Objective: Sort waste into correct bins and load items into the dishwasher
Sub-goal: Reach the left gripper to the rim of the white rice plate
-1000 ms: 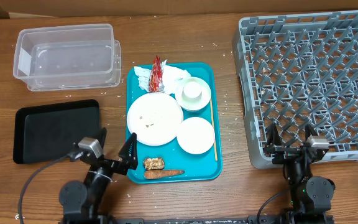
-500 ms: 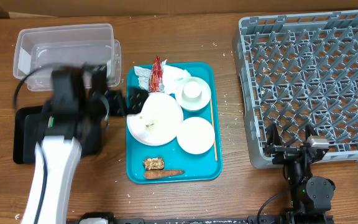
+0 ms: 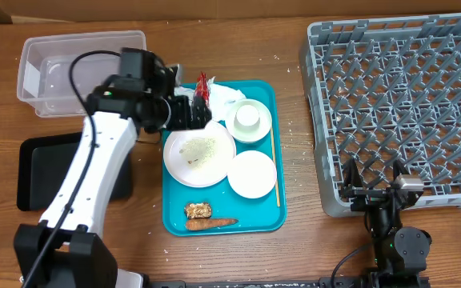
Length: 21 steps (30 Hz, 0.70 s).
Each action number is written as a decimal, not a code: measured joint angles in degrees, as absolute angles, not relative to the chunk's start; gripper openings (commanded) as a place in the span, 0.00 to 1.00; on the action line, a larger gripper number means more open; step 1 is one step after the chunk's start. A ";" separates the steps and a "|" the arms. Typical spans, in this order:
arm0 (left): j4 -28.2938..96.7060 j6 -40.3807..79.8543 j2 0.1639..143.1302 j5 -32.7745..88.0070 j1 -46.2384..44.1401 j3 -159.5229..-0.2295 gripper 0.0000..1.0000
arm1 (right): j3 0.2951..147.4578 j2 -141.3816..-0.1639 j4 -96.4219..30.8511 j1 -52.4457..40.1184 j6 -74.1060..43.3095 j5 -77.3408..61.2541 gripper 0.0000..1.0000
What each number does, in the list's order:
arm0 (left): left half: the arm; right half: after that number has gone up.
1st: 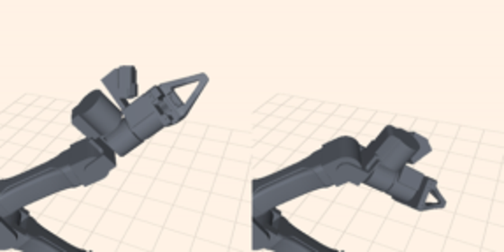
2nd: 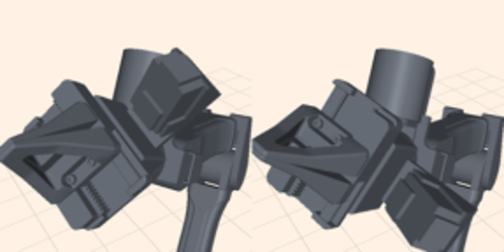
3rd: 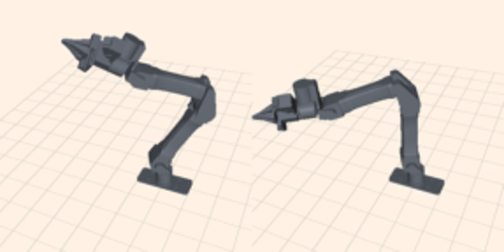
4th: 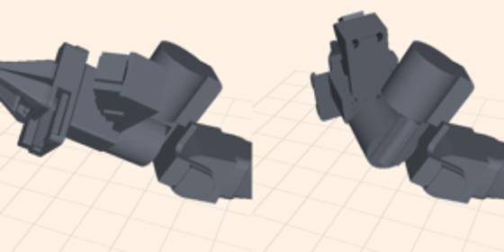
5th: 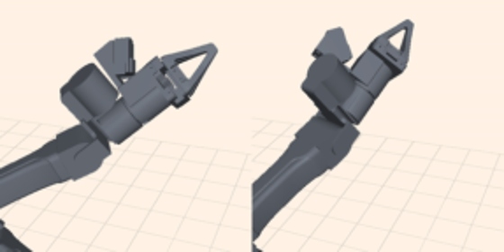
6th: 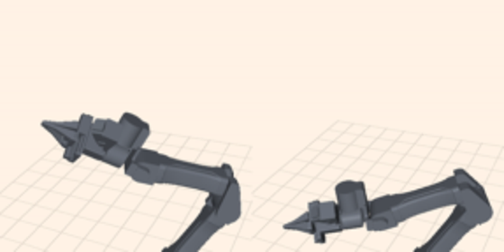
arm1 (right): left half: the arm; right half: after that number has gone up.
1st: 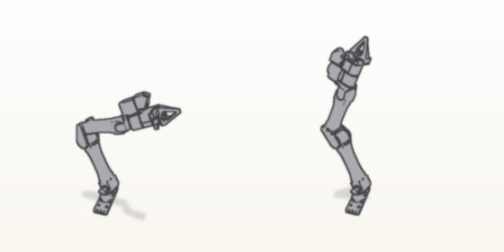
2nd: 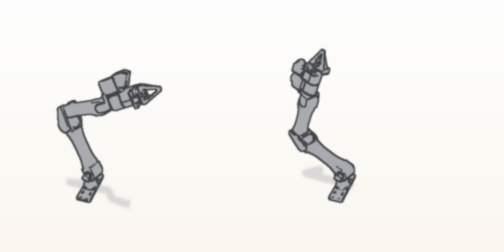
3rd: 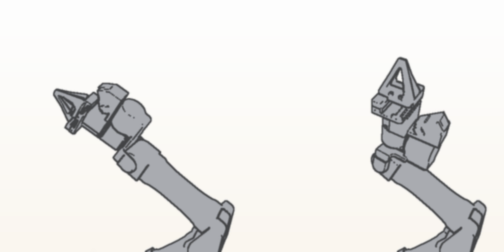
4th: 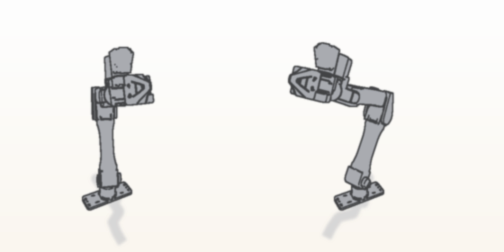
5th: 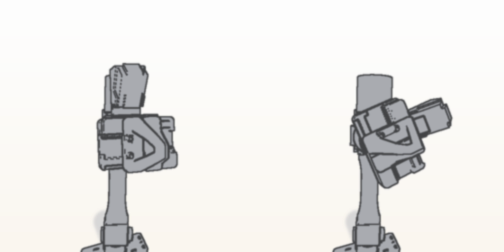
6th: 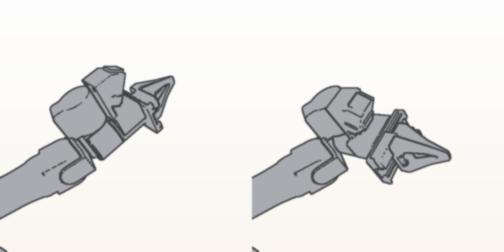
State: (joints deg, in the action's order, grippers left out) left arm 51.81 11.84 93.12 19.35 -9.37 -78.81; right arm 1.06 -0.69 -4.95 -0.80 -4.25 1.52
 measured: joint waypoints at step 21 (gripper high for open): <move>49.25 -1.19 105.41 0.58 -11.55 -78.81 0.87 | 1.06 -0.69 -4.95 -0.80 -4.27 1.54 1.00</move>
State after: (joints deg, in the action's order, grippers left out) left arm 49.25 -1.19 105.41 0.58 -11.55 -78.81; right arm 1.06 -0.69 -4.95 -0.80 -4.27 1.54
